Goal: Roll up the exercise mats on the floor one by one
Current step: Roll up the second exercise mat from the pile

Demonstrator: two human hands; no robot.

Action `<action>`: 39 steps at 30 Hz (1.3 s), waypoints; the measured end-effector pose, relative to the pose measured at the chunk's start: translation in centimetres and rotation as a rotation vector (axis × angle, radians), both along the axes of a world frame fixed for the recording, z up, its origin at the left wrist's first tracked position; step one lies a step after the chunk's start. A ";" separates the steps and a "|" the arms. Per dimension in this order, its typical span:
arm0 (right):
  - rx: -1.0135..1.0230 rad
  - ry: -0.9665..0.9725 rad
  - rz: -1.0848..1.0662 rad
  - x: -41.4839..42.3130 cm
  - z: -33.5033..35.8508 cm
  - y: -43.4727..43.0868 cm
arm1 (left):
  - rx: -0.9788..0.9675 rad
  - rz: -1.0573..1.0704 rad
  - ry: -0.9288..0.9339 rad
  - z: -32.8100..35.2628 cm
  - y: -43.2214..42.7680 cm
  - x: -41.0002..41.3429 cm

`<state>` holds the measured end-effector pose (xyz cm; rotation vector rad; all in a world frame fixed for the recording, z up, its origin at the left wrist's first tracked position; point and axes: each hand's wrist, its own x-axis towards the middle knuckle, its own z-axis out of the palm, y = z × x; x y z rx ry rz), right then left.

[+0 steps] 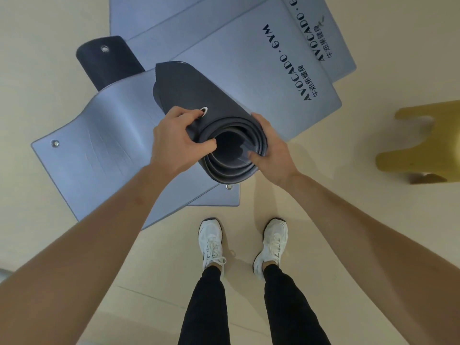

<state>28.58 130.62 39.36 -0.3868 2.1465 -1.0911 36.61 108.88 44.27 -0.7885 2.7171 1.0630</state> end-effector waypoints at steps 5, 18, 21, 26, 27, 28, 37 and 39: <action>-0.071 0.018 -0.065 1.3 5.6 -2.0 | 0.049 -0.019 -0.051 5.6 -2.8 0.2; 0.200 -0.182 -0.522 18.0 19.9 10.7 | 0.264 -0.388 -0.424 16.0 9.6 6.4; 0.241 -0.228 -0.681 24.2 22.7 14.5 | 0.310 -0.527 -0.476 17.6 14.3 9.2; 0.279 -0.276 -0.994 35.4 26.1 18.9 | 0.311 -0.782 -0.547 19.5 21.3 15.1; 0.277 -0.286 -1.050 37.7 26.6 19.6 | 0.300 -0.831 -0.553 19.8 22.5 16.5; 0.274 -0.288 -1.099 40.0 27.0 20.3 | 0.289 -0.879 -0.556 20.1 23.7 17.9; 0.078 -0.282 -1.566 59.9 31.2 25.0 | 0.145 -1.318 -0.514 24.6 34.6 31.9; 0.047 -0.258 -1.674 64.5 32.0 25.4 | 0.122 -1.433 -0.527 26.0 37.2 35.2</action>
